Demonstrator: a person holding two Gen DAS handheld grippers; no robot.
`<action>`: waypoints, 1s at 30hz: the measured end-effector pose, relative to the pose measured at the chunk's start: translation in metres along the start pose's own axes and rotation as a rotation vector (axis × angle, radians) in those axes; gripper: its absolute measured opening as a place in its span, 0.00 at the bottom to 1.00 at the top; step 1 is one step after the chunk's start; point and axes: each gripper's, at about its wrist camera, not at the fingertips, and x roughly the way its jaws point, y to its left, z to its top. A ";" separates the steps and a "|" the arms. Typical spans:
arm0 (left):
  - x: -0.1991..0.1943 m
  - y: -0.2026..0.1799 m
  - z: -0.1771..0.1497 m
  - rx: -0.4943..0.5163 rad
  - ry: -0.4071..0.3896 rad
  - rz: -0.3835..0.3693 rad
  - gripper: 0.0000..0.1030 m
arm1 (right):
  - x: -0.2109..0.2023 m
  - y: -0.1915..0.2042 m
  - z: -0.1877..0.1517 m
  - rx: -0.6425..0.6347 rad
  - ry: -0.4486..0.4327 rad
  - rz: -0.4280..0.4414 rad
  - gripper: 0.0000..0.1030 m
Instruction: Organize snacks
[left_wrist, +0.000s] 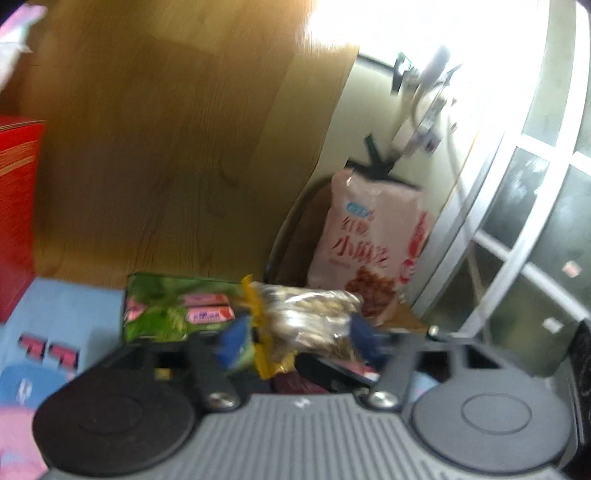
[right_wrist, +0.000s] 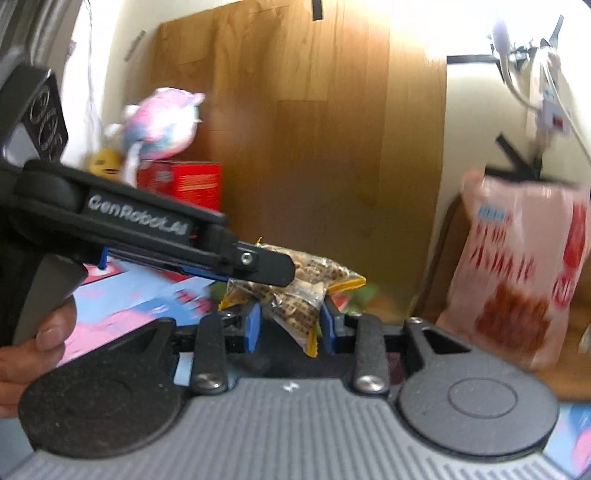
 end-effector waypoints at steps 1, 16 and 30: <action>0.013 0.001 0.002 0.008 0.022 0.027 0.71 | 0.014 -0.004 -0.001 -0.027 0.019 -0.044 0.43; -0.070 0.000 -0.082 -0.025 -0.036 0.094 0.64 | -0.065 -0.014 -0.085 0.382 0.025 0.021 0.47; -0.089 -0.023 -0.145 0.126 -0.082 0.317 0.74 | -0.071 0.008 -0.109 0.506 0.114 0.079 0.51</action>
